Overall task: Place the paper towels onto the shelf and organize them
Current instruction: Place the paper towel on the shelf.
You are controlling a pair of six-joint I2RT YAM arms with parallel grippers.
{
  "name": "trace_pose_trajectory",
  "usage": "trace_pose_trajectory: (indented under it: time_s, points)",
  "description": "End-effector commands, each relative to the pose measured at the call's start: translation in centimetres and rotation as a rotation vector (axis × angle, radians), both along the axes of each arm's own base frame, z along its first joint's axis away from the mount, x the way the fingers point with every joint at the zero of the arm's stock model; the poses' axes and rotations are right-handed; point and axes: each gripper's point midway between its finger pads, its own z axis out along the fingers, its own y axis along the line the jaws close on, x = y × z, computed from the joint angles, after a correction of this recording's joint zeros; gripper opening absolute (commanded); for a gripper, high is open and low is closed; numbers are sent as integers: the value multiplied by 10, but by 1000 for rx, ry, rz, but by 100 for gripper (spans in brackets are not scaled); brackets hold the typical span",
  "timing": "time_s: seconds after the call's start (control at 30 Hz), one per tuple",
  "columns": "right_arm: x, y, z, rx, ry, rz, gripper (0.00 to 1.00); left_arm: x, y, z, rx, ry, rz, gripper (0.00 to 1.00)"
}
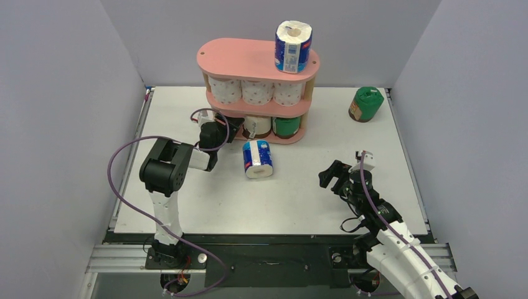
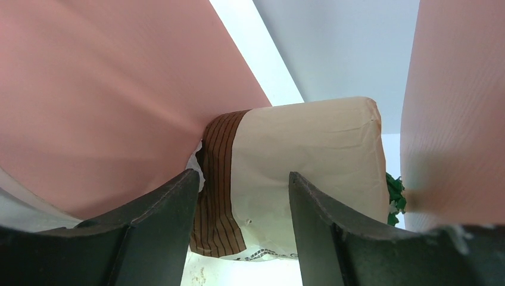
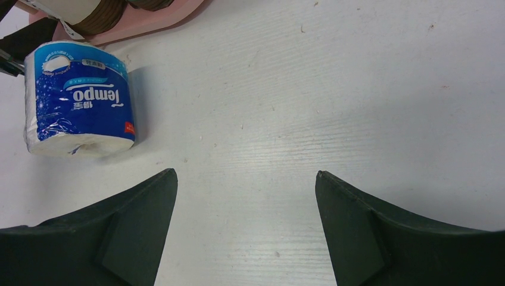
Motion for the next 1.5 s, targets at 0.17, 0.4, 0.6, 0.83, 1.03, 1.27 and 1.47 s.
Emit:
trace_pose_trajectory:
  time_s: [0.17, 0.4, 0.6, 0.83, 1.03, 1.27, 1.47]
  points:
    - [3, -1, 2, 2, -20, -2, 81, 14, -9, 28, -28, -92, -21, 54]
    - [3, -1, 3, 1, -22, -6, 81, 15, -12, 26, -34, -94, -26, 54]
    - [3, -1, 4, 1, -21, -6, 81, 13, 3, 32, -31, -104, 3, 55]
    - [2, -1, 4, 5, -23, -5, 81, 2, 34, 51, -7, -144, 69, 59]
    - [1, -1, 6, 11, -26, -5, 81, -12, 59, 71, 26, -171, 144, 62]
    - [-1, 0, 7, 16, -28, 2, 81, -65, 89, 87, 154, -123, 240, 62]
    - [-1, 7, 2, 27, -12, 32, 81, -124, 92, 96, 378, -74, 200, 65]
